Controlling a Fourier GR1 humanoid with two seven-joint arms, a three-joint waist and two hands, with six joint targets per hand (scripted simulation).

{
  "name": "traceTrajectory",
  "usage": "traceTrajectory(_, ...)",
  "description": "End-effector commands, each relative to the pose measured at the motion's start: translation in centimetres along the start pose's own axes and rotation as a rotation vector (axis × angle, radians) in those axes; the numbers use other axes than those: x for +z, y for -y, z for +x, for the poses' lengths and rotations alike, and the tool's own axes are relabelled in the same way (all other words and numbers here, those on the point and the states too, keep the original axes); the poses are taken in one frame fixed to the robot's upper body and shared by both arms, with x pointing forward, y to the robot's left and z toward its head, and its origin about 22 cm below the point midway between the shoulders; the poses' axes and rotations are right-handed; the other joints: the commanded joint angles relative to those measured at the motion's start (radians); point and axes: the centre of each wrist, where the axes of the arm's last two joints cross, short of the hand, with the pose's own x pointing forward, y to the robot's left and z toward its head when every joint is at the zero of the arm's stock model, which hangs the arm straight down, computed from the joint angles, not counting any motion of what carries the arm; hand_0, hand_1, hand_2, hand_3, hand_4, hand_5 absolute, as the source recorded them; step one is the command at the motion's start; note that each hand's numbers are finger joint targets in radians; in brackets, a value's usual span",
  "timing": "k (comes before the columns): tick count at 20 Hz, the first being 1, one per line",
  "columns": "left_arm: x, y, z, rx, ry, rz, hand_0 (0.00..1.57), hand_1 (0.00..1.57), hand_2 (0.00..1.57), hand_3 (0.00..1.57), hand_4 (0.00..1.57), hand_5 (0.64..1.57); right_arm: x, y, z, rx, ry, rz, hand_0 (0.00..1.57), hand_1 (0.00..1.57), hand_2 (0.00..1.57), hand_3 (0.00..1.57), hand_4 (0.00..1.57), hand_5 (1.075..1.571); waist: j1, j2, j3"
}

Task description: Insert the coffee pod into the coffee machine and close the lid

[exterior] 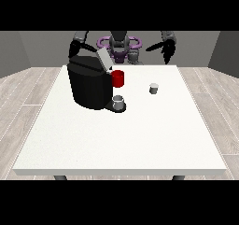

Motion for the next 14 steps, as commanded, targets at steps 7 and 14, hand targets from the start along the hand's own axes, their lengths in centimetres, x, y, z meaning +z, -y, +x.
traceTrajectory(7,-4.6,-6.3,0.8,-0.202,-0.078,0.007,0.0,0.0,0.0,0.0,0.0,1.571,-0.8,-4.4,2.1,-0.044,0.101,0.088,0.0,0.0,0.0,0.0,0.0,1.571,-0.126,0.154,0.0001)
traceTrajectory(14,-5.7,-6.0,-0.9,-0.274,-0.146,-0.091,0.0,0.0,0.0,0.0,0.0,1.571,-2.8,-3.4,2.4,-0.01,0.053,0.055,0.0,0.0,0.0,0.0,0.0,1.571,-0.086,0.177,0.0002)
